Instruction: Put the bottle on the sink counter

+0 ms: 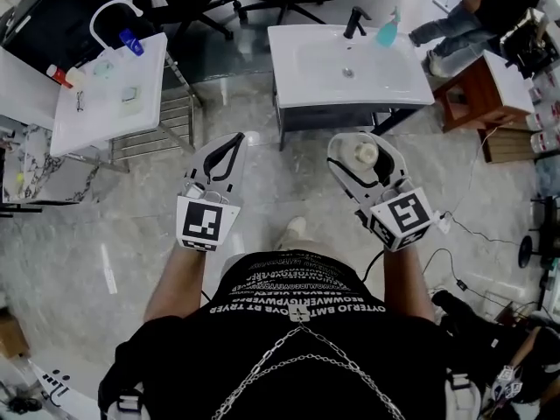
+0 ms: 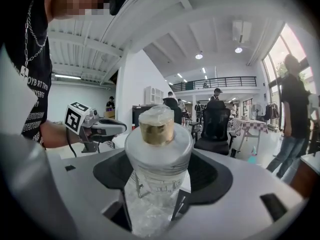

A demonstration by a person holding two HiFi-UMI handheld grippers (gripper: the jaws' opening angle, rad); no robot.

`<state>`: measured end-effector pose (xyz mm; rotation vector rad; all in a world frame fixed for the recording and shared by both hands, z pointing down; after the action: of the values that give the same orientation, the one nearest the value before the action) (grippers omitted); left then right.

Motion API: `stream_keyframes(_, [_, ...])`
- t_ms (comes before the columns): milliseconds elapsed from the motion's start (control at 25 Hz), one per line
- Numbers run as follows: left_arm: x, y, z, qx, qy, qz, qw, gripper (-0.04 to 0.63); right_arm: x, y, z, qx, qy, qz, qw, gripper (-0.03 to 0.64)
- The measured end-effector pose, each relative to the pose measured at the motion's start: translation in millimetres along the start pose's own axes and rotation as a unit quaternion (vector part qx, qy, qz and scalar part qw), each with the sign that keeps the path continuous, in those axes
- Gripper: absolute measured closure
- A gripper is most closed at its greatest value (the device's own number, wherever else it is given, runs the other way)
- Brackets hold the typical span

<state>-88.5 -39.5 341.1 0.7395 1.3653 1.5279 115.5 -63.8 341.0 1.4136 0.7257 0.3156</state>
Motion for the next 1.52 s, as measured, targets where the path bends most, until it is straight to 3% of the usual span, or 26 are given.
stream_keyframes(280, [-59.8, -2.3, 5.5, 0.009, -0.006, -0.008, 0.9999, 0.589, -12.2, 2.1, 51.7, -0.004, -0.019, 0.002, 1.0, 0.288])
stream_keyframes(760, [-88.8, 10.8, -11.8, 0.011, -0.004, -0.033, 0.9994, 0.589, -39.3, 10.6, 86.2, -0.027, -0.017, 0.0, 0.999, 0.288])
stream_keyframes(1520, [-194.8, 11.6, -141.9, 0.0, 0.043, -0.003, 0.9991, 0.589, -178.5, -37.4, 134.1, -0.02, 0.028, 0.012, 0.999, 0.288])
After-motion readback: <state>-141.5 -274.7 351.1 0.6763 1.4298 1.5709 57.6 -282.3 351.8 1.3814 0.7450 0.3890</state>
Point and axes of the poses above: the fingertips, and each gripper's own axes: x backward along the fingers, z to its right, y out of its underside, the point moved 3 cm from there along x, backward along the fingers, and after that the axes turned 1 degree about -x, right-handed, at the moved point
